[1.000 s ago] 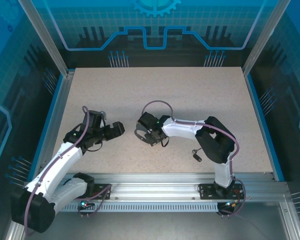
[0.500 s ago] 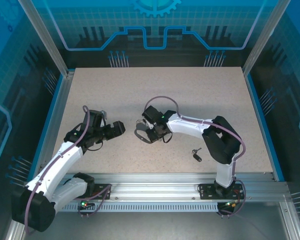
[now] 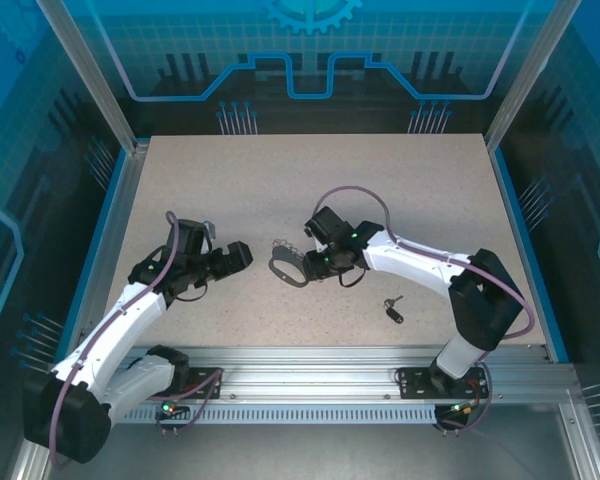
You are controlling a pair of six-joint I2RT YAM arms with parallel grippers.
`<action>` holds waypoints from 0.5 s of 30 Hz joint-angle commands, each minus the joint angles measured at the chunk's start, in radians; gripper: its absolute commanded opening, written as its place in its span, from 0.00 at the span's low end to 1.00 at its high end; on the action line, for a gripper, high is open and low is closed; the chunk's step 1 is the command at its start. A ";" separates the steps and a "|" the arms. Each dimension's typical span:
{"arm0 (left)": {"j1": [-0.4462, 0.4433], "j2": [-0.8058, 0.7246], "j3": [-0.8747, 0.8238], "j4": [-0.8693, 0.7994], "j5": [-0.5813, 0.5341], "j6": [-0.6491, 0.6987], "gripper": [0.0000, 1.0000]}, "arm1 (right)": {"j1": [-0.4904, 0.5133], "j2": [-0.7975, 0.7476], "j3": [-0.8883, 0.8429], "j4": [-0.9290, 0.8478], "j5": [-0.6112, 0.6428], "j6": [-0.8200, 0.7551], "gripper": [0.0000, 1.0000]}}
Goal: Put the keys on the keyring
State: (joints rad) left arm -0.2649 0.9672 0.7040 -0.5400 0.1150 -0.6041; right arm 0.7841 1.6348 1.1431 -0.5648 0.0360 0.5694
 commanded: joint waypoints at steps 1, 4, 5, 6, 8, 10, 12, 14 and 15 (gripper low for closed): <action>-0.005 -0.001 -0.008 0.015 0.048 -0.017 0.99 | -0.008 -0.032 -0.032 -0.001 -0.007 0.120 0.43; -0.006 0.008 -0.005 0.023 0.062 -0.020 0.98 | -0.001 -0.030 -0.037 0.001 0.004 0.104 0.46; -0.005 0.011 -0.003 0.025 0.065 -0.020 0.99 | 0.000 -0.023 -0.033 -0.006 0.005 0.095 0.46; -0.005 0.014 0.000 0.025 0.065 -0.021 0.99 | 0.003 -0.012 -0.030 -0.018 0.007 0.085 0.47; -0.005 0.019 0.005 0.020 0.064 -0.023 0.99 | 0.008 0.007 -0.029 -0.021 0.005 0.070 0.49; -0.005 0.017 0.006 0.015 0.062 -0.025 0.99 | 0.009 0.030 -0.035 -0.020 0.002 0.061 0.51; -0.005 0.015 0.005 0.014 0.060 -0.026 0.99 | 0.010 0.047 -0.043 -0.010 -0.005 0.062 0.52; -0.005 0.015 0.004 0.011 0.055 -0.026 0.99 | 0.011 0.058 -0.057 0.014 -0.013 0.065 0.53; -0.005 0.015 0.002 0.009 0.054 -0.028 0.99 | 0.012 0.066 -0.062 0.028 -0.019 0.067 0.53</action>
State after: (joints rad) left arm -0.2649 0.9848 0.7040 -0.5262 0.1551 -0.6052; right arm 0.7864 1.6745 1.1061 -0.5518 0.0357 0.6357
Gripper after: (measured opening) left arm 0.987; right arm 0.529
